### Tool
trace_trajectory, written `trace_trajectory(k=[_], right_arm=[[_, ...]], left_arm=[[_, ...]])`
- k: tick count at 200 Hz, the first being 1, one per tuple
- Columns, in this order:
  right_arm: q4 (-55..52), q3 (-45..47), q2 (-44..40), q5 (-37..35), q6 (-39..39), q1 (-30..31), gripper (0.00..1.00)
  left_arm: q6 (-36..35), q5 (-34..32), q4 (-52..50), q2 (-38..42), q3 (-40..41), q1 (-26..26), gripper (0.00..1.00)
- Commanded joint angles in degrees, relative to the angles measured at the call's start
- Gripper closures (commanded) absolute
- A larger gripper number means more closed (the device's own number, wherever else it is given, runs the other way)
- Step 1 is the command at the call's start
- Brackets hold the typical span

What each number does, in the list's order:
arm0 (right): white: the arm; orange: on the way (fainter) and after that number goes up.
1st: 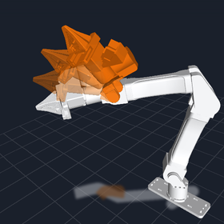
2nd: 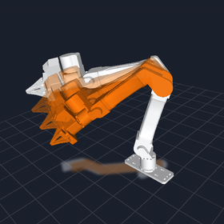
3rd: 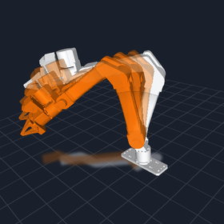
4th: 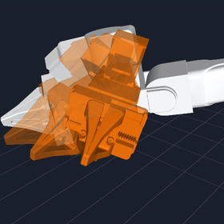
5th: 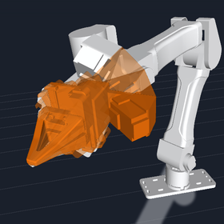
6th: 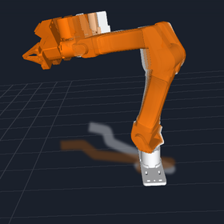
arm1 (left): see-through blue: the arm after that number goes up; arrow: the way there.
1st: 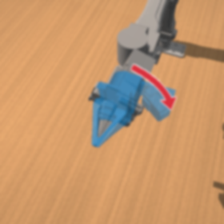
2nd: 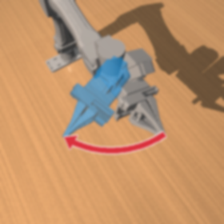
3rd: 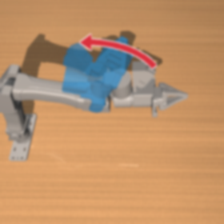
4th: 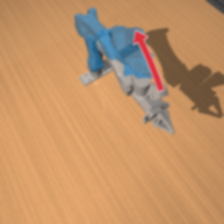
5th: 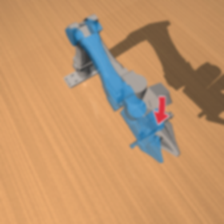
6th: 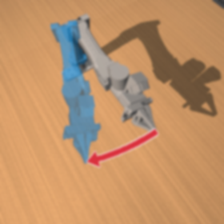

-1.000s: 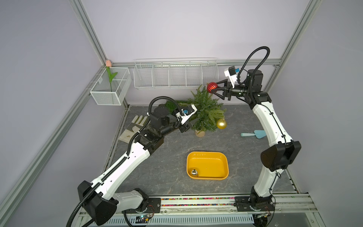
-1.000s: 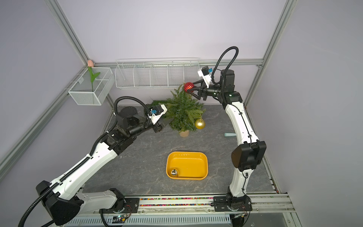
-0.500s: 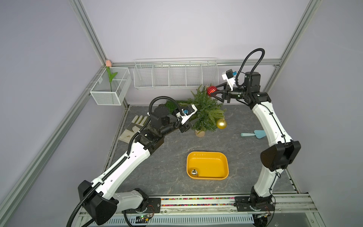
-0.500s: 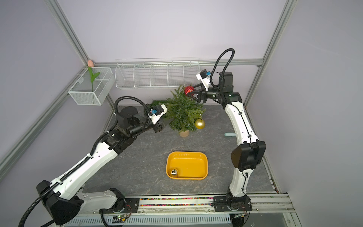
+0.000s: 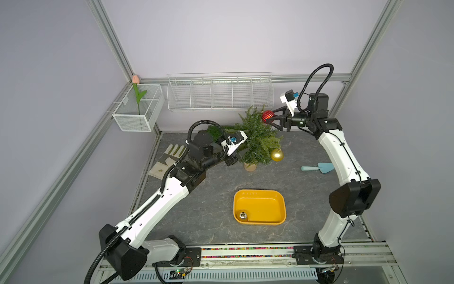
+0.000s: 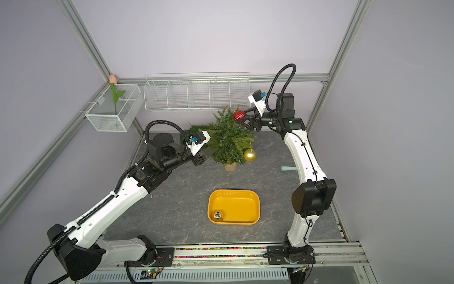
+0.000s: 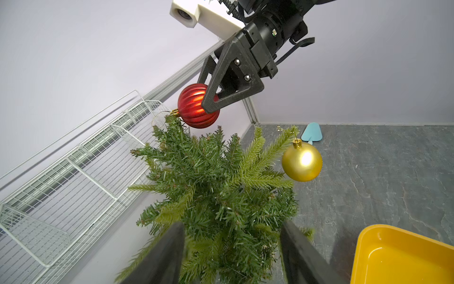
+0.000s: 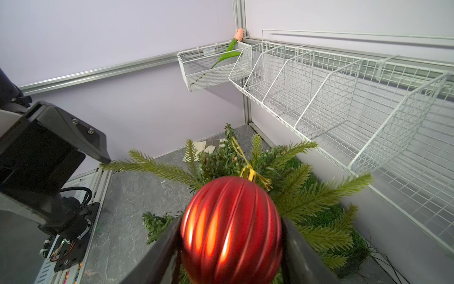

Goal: Decorate the small christmas tree with ornaments
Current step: Hang an ornament on the christmas tree.

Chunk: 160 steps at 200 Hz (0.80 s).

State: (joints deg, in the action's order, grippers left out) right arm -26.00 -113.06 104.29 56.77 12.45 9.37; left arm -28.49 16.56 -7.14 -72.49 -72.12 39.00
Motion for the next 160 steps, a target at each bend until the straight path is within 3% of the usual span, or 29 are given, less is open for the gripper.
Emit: trace_trajectory(k=[1,56,160], right_arm=[[0.86,1.46,-2.89,0.75,2.05,-0.16,0.56],[2.62,4.42,-4.67,1.06,3.37,-0.23,0.54],[4.94,0.52,-2.61,3.24,2.05,-0.23,0.54]], left_arm=[[0.41,1.1,0.19,-0.55,-1.45,0.02,0.36],[0.72,1.22,0.11,-0.63,-1.71,0.02,0.36],[0.9,1.24,0.28,-0.56,-1.55,0.02,0.37]])
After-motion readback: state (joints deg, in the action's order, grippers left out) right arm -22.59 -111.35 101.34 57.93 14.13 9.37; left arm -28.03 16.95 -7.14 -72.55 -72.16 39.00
